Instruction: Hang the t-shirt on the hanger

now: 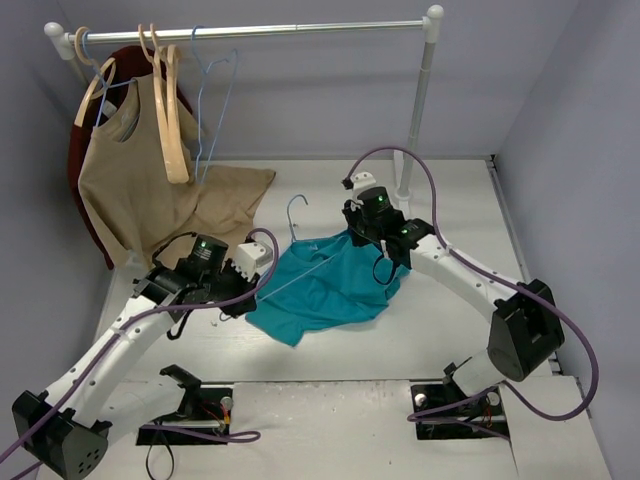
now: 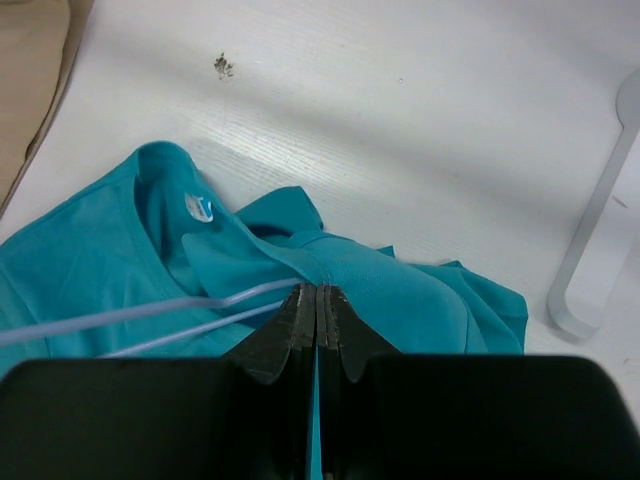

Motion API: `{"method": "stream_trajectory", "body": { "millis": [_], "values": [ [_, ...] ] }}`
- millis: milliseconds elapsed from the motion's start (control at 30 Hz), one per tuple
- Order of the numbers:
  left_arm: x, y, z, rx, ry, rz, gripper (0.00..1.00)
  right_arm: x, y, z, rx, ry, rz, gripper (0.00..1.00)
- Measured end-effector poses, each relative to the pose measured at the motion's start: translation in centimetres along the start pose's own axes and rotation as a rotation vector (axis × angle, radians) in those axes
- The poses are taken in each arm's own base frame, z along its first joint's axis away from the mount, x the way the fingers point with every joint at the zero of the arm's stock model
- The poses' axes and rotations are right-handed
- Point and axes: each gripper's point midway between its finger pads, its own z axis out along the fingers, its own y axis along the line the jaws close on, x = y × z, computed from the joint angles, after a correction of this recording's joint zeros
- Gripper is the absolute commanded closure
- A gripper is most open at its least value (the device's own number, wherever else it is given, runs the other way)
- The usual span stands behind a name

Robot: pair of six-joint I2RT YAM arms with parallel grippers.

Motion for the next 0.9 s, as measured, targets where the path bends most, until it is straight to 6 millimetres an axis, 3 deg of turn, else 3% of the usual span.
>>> {"method": "stream_trajectory", "body": {
  "millis": [167, 300, 600, 900],
  "values": [
    [-2.1, 0.3, 0.1, -0.009, -0.06, 0.029, 1.0, -0.5, 1.1, -1.3, -0.041, 0.015, -0.047, 1.0],
    [-4.1, 0.5, 0.1, -0.015, -0.118, 0.048, 1.0, -2.3, 2.1, -2.7, -0.073, -0.013, -0.074, 1.0],
    [-8.7, -1.0, 0.3, 0.046, -0.216, 0.1, 1.0, -10.5, 3.9, -7.4, -0.121, -0.169, -0.108, 1.0],
    [-12.8, -2.6, -0.4, 0.107, -0.325, 0.134, 1.0, -14.5, 4.1, -11.8, -0.129, -0.261, -0.192, 1.0]
  ]
}}
